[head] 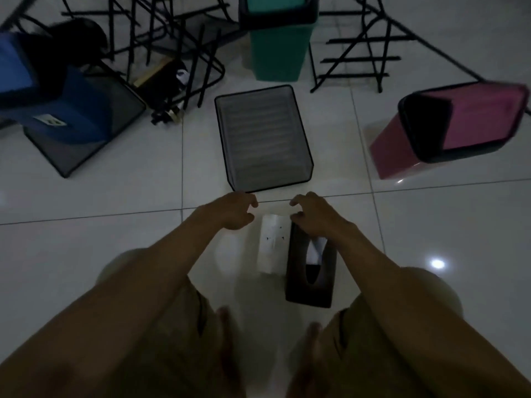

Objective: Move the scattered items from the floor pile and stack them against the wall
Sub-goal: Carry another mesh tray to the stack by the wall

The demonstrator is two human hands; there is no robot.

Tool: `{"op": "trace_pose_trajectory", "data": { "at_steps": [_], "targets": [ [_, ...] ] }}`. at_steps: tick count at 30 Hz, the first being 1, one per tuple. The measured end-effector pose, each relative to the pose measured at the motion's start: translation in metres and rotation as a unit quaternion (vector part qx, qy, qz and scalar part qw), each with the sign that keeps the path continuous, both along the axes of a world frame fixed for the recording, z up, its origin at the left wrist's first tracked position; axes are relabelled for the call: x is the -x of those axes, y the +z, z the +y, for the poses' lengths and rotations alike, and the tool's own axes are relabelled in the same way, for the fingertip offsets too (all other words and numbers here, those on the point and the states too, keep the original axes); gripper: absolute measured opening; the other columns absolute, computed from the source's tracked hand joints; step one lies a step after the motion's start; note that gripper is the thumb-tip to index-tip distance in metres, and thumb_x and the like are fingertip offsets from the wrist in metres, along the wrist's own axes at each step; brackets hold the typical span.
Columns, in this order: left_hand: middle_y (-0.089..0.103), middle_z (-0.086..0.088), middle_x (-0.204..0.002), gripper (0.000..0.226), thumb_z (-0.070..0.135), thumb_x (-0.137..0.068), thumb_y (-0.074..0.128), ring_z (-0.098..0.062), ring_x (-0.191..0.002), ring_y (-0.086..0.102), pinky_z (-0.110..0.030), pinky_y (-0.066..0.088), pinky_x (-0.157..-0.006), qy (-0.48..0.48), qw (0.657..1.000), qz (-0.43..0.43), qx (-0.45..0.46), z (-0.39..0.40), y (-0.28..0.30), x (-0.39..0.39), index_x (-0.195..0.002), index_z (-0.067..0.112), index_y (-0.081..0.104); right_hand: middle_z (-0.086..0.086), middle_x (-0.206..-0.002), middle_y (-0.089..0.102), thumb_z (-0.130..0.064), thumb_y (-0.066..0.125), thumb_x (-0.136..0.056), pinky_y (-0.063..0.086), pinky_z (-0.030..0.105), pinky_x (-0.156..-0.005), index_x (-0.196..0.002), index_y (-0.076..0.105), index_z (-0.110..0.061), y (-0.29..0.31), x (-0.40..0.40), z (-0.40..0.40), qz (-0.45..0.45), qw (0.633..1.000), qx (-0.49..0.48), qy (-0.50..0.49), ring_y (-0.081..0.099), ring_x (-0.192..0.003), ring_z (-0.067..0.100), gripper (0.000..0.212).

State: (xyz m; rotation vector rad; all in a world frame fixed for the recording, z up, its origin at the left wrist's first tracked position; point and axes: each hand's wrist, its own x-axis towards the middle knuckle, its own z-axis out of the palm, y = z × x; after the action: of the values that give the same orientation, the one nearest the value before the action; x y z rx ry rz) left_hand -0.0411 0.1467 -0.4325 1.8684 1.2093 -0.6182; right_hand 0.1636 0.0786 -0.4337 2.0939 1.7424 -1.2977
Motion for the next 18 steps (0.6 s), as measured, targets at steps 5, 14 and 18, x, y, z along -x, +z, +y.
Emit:
{"op": "trace_pose_trajectory", "data": {
  "at_steps": [5, 14, 18],
  "targets": [
    [0.036, -0.013, -0.146, 0.048, 0.024, -0.1, 0.048, -0.027, -0.128, 0.042, -0.034, 0.038, -0.105, -0.081, 0.991, 0.096, -0.04, 0.028, -0.089, -0.016, -0.145, 0.012, 0.036, 0.012, -0.15, 0.034, -0.031, 0.05, -0.099, 0.036, 0.036, -0.106, -0.147, 0.036, -0.014, -0.067, 0.0, 0.042, -0.038, 0.995, -0.046, 0.076, 0.035, -0.133, 0.028, 0.052],
    [-0.009, -0.017, -0.159, 0.067, 0.031, -0.097, 0.051, -0.039, -0.145, -0.005, -0.052, 0.011, -0.117, -0.189, 0.96, 0.184, -0.097, 0.028, -0.136, -0.03, -0.153, 0.024, 0.016, 0.018, -0.149, 0.029, -0.029, 0.051, -0.098, 0.036, 0.042, -0.105, -0.142, 0.039, -0.012, -0.097, -0.002, 0.045, -0.099, 0.986, -0.026, 0.132, 0.032, -0.133, 0.034, 0.048],
    [-0.022, -0.018, -0.156, 0.077, 0.028, -0.095, 0.052, -0.043, -0.143, -0.016, -0.056, 0.003, -0.116, -0.213, 0.94, 0.239, -0.117, 0.032, -0.154, -0.028, -0.154, 0.026, 0.002, 0.017, -0.148, 0.029, -0.028, 0.052, -0.097, 0.037, 0.043, -0.104, -0.14, 0.041, -0.012, -0.1, -0.01, 0.045, -0.132, 0.983, -0.01, 0.124, 0.033, -0.131, 0.034, 0.047]
  ]
}}
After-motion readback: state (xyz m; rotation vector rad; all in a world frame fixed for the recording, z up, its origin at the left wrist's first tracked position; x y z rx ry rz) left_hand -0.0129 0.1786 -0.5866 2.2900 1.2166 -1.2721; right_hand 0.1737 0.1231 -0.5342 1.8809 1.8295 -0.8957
